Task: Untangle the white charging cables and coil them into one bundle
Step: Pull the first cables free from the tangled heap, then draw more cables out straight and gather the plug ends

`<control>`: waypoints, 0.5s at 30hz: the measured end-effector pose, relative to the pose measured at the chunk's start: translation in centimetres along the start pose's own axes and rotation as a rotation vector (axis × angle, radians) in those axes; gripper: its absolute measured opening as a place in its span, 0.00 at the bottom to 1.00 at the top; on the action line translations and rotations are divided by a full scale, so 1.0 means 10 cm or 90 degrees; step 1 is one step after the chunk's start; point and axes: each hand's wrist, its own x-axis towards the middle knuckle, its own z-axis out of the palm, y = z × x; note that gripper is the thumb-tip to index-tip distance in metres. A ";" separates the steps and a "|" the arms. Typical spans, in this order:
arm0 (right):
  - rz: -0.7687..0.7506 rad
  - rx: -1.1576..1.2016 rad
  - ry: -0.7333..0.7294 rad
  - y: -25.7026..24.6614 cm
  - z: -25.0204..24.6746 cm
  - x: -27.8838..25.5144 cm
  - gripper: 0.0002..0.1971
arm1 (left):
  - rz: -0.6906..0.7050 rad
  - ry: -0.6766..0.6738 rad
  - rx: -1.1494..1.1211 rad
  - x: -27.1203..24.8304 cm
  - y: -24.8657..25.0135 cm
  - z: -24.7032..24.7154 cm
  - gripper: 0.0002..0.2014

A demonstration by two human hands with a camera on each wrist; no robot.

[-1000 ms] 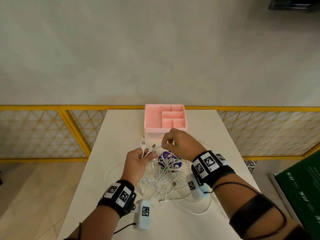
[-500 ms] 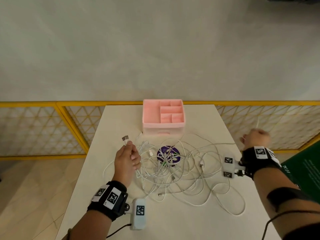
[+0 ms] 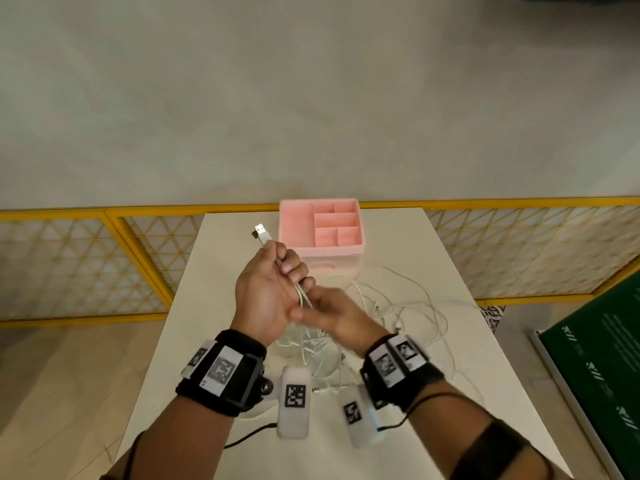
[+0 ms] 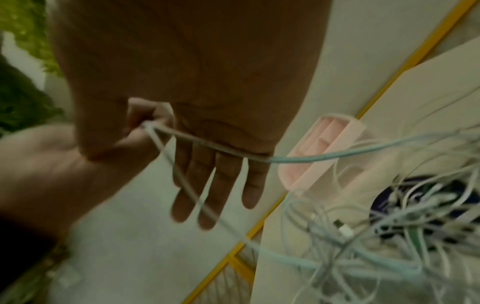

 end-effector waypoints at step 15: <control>0.228 -0.361 0.073 0.95 -0.83 -0.31 0.12 | 0.239 0.055 -0.026 0.07 1.13 -0.38 0.13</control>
